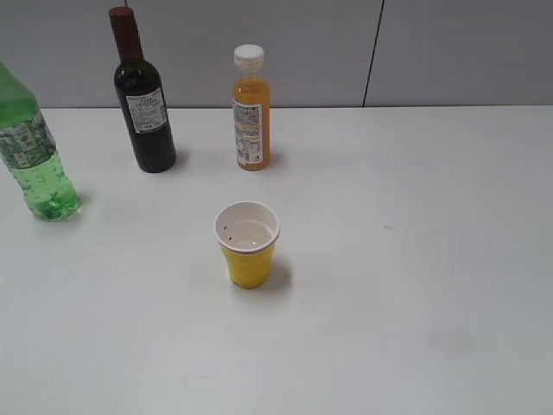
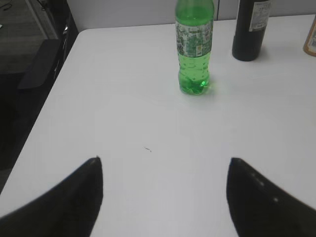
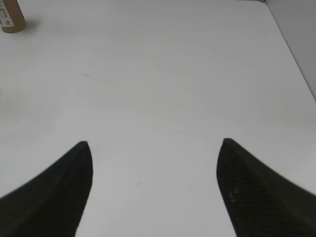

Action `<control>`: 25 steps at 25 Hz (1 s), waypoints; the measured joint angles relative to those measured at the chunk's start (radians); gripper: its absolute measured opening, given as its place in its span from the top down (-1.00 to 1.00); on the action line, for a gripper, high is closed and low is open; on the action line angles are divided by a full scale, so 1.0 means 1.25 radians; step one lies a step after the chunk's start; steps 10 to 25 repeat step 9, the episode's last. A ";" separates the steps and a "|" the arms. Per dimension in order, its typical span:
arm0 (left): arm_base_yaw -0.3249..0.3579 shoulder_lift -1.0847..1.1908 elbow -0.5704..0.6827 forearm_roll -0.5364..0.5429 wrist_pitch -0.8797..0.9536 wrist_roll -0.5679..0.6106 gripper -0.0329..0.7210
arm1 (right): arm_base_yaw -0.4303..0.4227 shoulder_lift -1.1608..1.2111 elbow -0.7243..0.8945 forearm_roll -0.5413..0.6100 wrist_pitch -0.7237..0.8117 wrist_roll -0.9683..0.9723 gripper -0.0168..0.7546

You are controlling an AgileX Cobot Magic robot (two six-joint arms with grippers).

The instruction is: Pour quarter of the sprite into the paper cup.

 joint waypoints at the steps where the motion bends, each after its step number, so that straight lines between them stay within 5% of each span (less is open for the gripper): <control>1: 0.000 0.000 0.000 0.000 0.000 0.000 -0.66 | 0.000 0.000 0.000 0.000 0.000 0.000 -0.58; 25: 0.000 0.000 0.000 0.000 0.000 0.000 -0.66 | 0.000 0.000 0.000 0.000 0.000 0.000 -0.58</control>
